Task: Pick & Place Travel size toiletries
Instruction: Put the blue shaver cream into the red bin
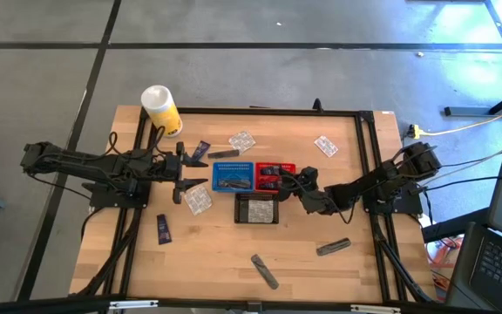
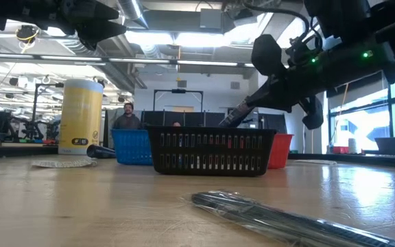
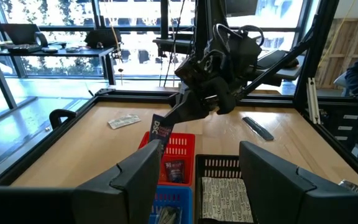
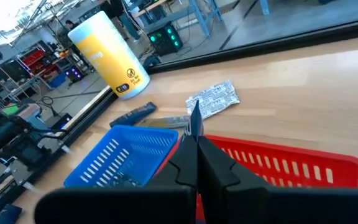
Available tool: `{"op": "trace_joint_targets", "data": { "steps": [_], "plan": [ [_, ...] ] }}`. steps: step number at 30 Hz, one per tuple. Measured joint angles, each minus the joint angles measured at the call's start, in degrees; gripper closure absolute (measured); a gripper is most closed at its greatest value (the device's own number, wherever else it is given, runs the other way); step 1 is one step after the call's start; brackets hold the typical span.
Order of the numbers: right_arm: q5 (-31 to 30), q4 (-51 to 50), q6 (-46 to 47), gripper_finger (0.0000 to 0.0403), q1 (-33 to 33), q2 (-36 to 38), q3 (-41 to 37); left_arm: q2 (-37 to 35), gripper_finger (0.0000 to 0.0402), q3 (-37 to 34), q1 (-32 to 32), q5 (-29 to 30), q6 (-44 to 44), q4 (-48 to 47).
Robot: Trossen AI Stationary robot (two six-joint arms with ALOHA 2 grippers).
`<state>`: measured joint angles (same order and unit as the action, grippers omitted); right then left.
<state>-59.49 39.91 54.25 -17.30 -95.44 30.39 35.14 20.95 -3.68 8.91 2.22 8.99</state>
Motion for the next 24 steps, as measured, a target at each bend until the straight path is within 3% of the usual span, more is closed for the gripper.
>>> {"op": "trace_joint_targets", "data": {
  "steps": [12,16,24],
  "plan": [
    [3.4,-15.0,0.9,0.0403,1.7,-1.2,7.4,0.0,0.0190,0.0,0.0,0.0,0.0,0.0],
    [7.8,-16.3,3.8,0.0403,3.6,-3.7,8.1,0.0,0.0190,0.0,0.0,0.0,0.0,-0.1],
    [7.9,-15.7,5.1,0.0403,4.4,-6.7,9.4,0.0,0.0190,0.0,0.0,0.0,0.0,-0.1]
  ]
}}
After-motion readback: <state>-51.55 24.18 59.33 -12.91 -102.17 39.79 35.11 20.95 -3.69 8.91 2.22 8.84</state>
